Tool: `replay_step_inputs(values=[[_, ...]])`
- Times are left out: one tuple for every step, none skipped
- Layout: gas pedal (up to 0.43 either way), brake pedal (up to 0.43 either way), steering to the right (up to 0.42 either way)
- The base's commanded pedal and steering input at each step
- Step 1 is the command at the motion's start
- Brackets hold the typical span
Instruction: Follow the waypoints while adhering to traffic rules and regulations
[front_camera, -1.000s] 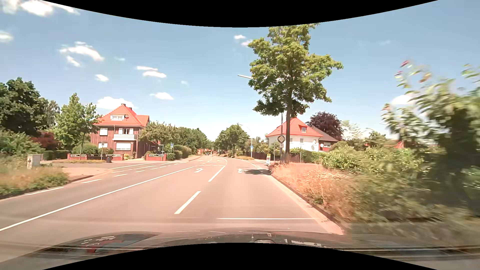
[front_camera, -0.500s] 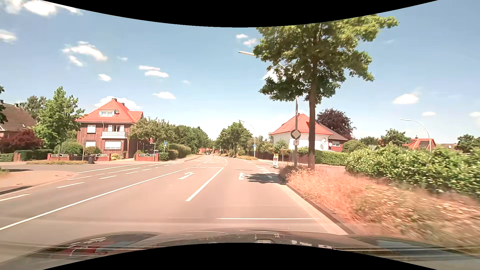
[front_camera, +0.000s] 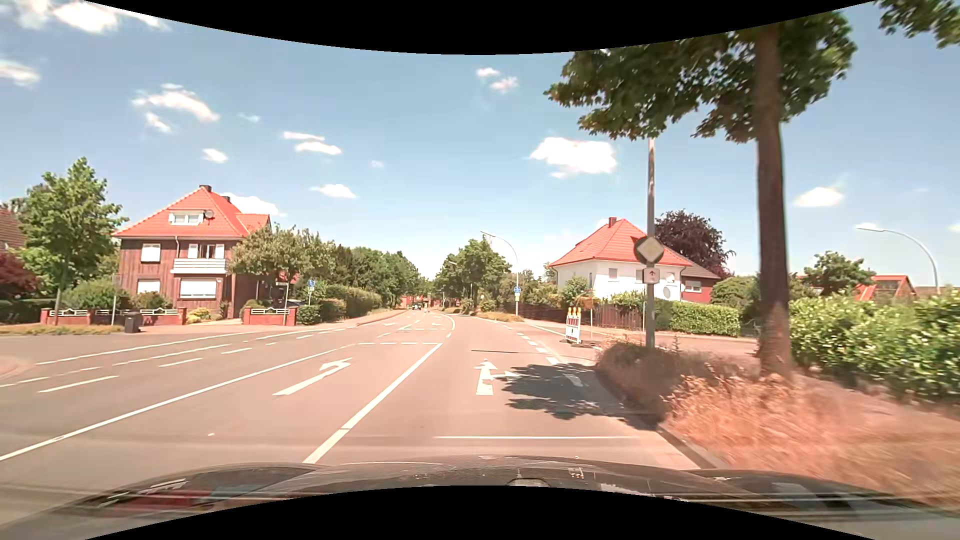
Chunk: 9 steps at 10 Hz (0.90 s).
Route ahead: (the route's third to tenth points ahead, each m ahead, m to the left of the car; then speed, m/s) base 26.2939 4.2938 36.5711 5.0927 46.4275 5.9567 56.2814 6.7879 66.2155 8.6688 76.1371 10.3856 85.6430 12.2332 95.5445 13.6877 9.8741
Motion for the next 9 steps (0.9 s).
replay_step_inputs(values=[[0.24, 0.0, -0.011], [0.228, 0.0, -0.011], [0.228, 0.0, -0.011], [0.22, 0.0, -0.011], [0.22, 0.0, -0.011], [0.22, 0.0, -0.012], [0.209, 0.0, -0.012], [0.209, 0.0, -0.012], [0.197, 0.0, -0.012]])
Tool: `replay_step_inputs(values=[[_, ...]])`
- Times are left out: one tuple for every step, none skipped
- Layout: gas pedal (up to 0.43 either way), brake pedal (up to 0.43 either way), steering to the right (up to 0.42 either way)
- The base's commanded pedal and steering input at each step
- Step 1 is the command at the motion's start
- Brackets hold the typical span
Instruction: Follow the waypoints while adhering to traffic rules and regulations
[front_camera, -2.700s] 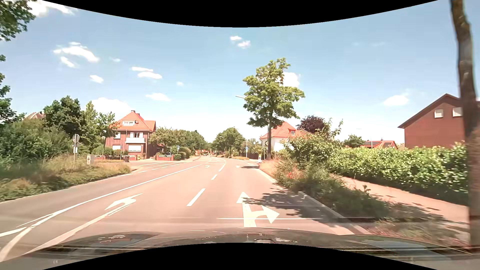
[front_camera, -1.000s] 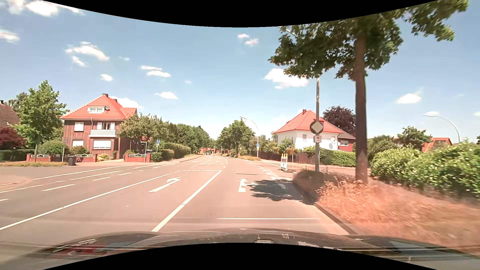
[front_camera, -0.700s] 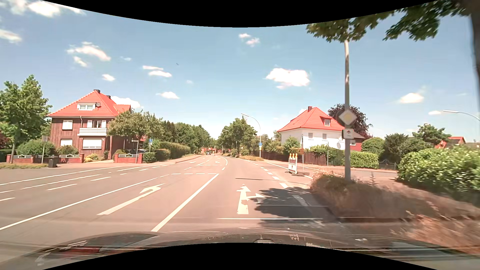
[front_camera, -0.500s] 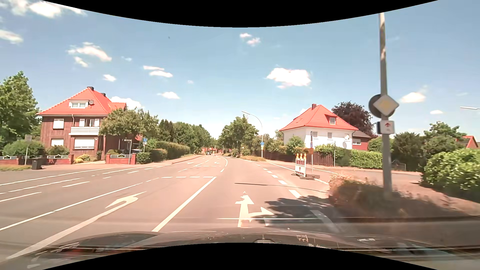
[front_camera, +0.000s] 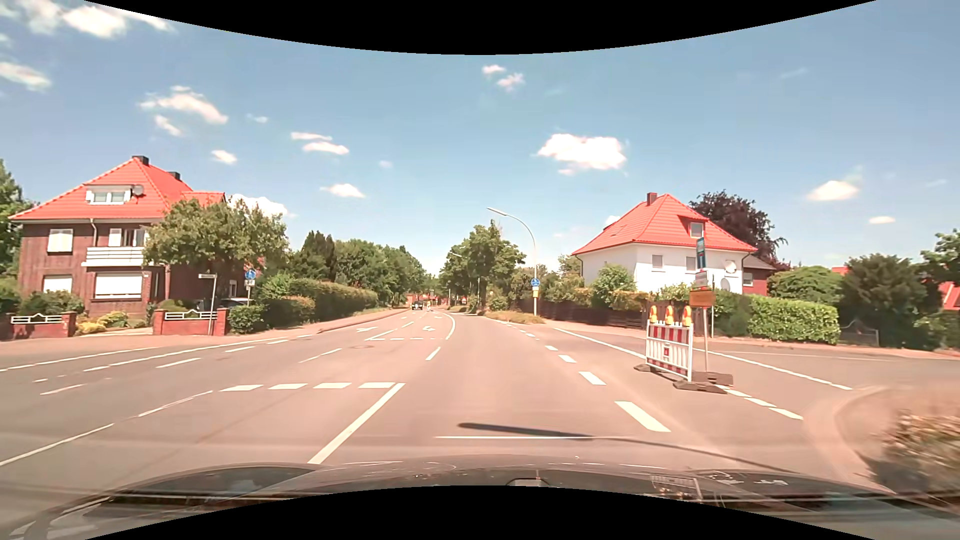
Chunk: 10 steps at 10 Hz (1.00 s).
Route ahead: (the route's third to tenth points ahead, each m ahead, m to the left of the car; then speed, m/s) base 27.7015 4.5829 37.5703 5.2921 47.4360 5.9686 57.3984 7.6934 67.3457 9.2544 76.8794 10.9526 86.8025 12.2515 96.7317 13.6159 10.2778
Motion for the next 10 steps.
replay_step_inputs(values=[[0.197, 0.0, -0.012], [0.197, 0.0, -0.012], [0.197, 0.0, -0.011], [0.197, 0.0, -0.011], [0.197, 0.0, -0.012], [0.189, 0.0, -0.014], [0.177, 0.0, -0.015], [0.177, 0.0, -0.016], [0.177, 0.0, -0.016], [0.177, 0.0, -0.016]])
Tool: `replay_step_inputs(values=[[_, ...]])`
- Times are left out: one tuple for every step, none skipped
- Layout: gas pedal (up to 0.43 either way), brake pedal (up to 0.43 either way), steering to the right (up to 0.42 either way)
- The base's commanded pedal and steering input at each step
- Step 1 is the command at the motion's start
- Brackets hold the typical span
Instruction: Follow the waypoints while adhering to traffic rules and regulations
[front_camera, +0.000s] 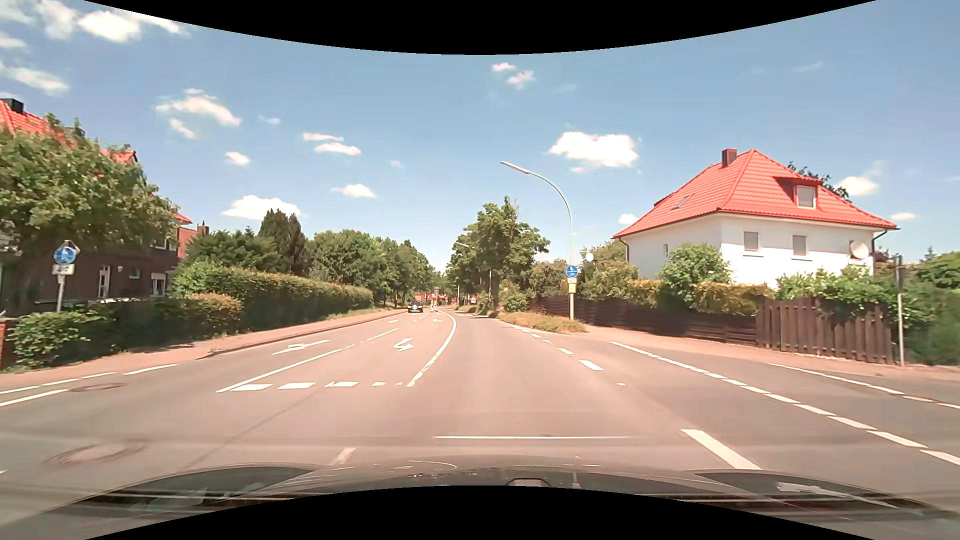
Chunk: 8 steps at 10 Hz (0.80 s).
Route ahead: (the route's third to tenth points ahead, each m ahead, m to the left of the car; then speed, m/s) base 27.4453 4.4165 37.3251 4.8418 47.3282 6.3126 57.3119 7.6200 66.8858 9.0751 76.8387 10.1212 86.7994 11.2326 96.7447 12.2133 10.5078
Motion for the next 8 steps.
replay_step_inputs(values=[[0.177, 0.0, -0.015], [0.177, 0.0, -0.016], [0.177, 0.0, -0.015], [0.177, 0.0, -0.011], [0.177, 0.0, -0.009], [0.177, 0.0, -0.008], [0.177, 0.0, -0.008], [0.177, 0.0, -0.006]])
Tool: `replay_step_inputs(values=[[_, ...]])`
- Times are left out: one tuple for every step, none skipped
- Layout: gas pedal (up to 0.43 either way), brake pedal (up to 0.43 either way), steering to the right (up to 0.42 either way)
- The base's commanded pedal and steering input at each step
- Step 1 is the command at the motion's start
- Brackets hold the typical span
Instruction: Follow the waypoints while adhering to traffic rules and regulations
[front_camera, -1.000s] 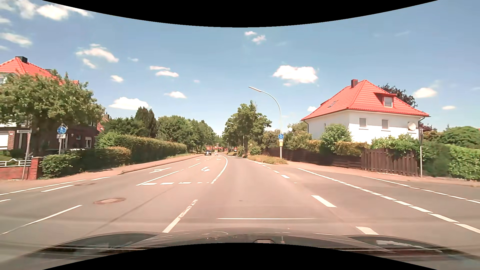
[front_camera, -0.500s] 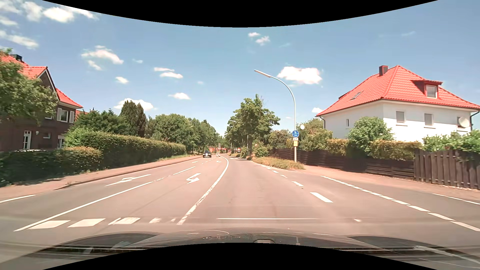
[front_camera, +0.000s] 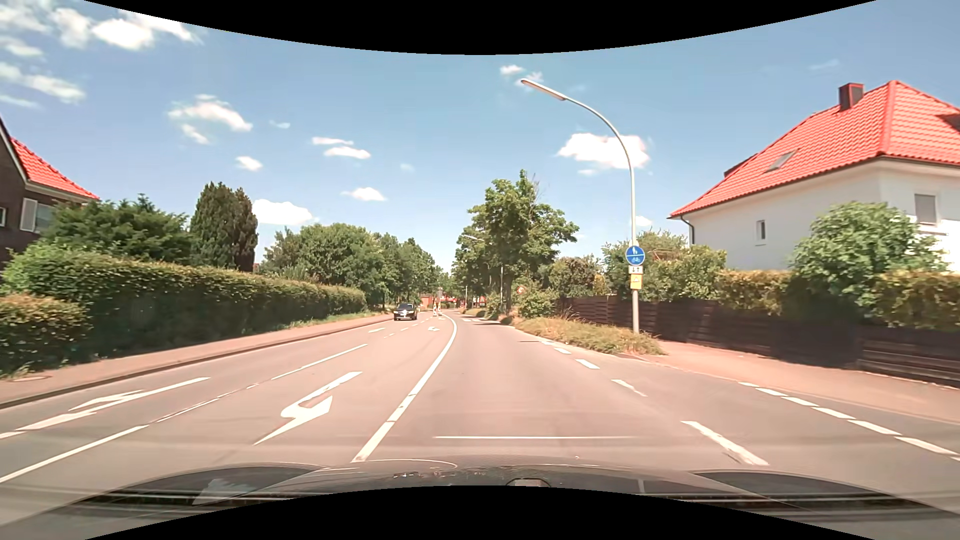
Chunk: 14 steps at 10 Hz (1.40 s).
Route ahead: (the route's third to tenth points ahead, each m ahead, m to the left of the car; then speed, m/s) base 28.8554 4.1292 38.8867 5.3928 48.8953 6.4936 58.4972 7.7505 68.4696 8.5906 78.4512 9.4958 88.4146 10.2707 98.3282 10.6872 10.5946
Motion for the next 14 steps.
replay_step_inputs(values=[[0.177, 0.0, -0.005], [0.177, 0.0, -0.005], [0.177, 0.0, -0.005], [0.177, 0.0, -0.005], [0.177, 0.0, -0.006], [0.177, 0.0, -0.009], [0.177, 0.0, -0.015], [0.177, 0.0, -0.017], [0.177, 0.0, -0.016], [0.177, 0.0, -0.015], [0.177, 0.0, -0.015], [0.177, 0.0, -0.015], [0.177, 0.0, -0.015], [0.177, 0.0, -0.015]])
